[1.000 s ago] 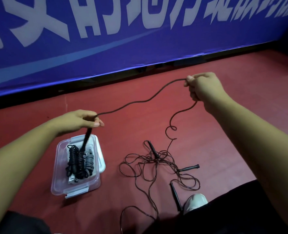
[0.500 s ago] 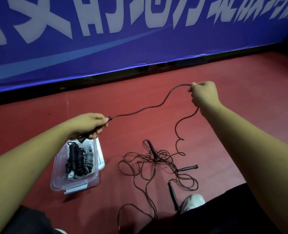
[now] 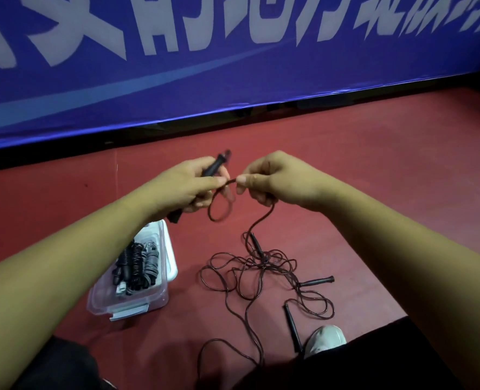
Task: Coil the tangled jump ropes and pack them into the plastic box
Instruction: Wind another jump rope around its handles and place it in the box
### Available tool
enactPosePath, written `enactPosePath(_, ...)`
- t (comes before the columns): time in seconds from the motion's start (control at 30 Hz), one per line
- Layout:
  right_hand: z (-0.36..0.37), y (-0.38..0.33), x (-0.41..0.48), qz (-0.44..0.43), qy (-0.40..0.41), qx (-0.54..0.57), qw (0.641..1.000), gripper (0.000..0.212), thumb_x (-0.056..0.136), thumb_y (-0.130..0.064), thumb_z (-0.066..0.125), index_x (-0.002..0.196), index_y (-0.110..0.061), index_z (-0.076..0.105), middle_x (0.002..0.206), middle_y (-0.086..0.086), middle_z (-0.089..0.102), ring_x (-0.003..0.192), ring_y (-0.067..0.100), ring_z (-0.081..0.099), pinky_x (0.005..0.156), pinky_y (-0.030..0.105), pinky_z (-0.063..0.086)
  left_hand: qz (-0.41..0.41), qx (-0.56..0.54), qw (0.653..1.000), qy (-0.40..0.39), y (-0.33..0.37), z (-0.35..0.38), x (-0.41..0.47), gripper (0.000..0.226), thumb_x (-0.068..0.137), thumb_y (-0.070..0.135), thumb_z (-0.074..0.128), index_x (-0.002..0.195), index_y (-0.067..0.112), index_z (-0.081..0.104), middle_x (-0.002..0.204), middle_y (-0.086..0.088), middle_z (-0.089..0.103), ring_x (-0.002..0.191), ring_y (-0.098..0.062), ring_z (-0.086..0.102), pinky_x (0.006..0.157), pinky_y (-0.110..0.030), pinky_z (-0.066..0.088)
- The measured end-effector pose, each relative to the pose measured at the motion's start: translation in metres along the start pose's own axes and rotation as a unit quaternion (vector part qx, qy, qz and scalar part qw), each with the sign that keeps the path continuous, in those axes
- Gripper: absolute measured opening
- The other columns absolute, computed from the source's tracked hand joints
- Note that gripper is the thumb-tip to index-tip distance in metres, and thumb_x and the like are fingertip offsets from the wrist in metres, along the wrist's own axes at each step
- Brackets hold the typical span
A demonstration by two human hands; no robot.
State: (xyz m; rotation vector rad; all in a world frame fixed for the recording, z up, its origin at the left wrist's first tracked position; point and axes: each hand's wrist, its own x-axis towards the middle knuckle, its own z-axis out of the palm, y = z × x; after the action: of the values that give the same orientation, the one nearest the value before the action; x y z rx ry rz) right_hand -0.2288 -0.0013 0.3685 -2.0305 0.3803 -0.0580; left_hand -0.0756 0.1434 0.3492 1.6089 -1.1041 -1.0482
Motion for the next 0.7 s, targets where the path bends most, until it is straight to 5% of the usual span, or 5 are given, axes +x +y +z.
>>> enactPosePath(0.1, -0.007, 0.006, 0.001, -0.009, 0.001, -0.040, 0.999, 0.023, 0.098, -0.025, 0.062, 0.083, -0.009, 0.069, 0.058, 0.001, 0.060, 0.056, 0.015, 0.056, 0.059, 0.025, 0.047, -0.017, -0.014, 1.000, 0.020, -0.001, -0.004, 0.003, 0.012, 0.101, 0.015, 0.050, 0.090, 0.012, 0.052, 0.058, 0.003, 0.047, 0.039, -0.007, 0.028, 0.036, -0.014, 0.020)
enactPosePath(0.33, -0.028, 0.078, 0.009, 0.144, 0.003, -0.132, 0.981, 0.023, 0.098, -0.024, 0.062, 0.082, -0.009, 0.067, 0.072, 0.012, 0.072, 0.069, 0.023, 0.069, 0.075, 0.041, 0.052, -0.001, -0.211, 0.936, 0.283, -0.006, -0.057, 0.007, 0.025, 0.101, 0.009, 0.048, 0.079, 0.019, 0.042, 0.058, 0.004, 0.037, 0.035, -0.002, 0.027, 0.032, -0.013, 0.017)
enactPosePath(0.47, -0.034, 0.107, -0.005, 0.231, -0.014, -0.118, 0.965, 0.035, 0.099, -0.029, 0.059, 0.079, -0.002, 0.066, 0.069, 0.015, 0.067, 0.071, 0.030, 0.073, 0.076, 0.042, 0.055, -0.024, 0.031, 0.906, 0.422, -0.026, -0.104, 0.000, 0.023, 0.097, 0.021, 0.056, 0.075, 0.022, 0.049, 0.065, -0.001, 0.052, 0.039, -0.009, 0.038, 0.044, -0.021, 0.031)
enactPosePath(0.63, -0.019, 0.063, 0.009, 0.163, 0.007, -0.198, 0.967, 0.036, 0.102, -0.030, 0.053, 0.080, -0.006, 0.071, 0.055, 0.008, 0.059, 0.044, 0.015, 0.052, 0.055, 0.027, 0.043, -0.132, 0.321, 0.883, 0.317, -0.038, -0.100, -0.004, 0.013, 0.099, 0.019, 0.052, 0.091, 0.012, 0.059, 0.069, -0.009, 0.065, 0.042, -0.010, 0.061, 0.043, -0.021, 0.039)
enactPosePath(0.7, -0.005, 0.036, 0.012, 0.134, -0.015, -0.256, 0.957, 0.036, 0.101, -0.030, 0.054, 0.075, -0.011, 0.071, 0.051, -0.001, 0.054, 0.042, 0.011, 0.048, 0.050, 0.025, 0.038, -0.090, 0.301, 0.897, 0.309, -0.028, -0.084, -0.002, 0.011, 0.099, 0.019, 0.052, 0.095, 0.012, 0.060, 0.080, -0.007, 0.071, 0.046, -0.011, 0.063, 0.044, -0.019, 0.037)
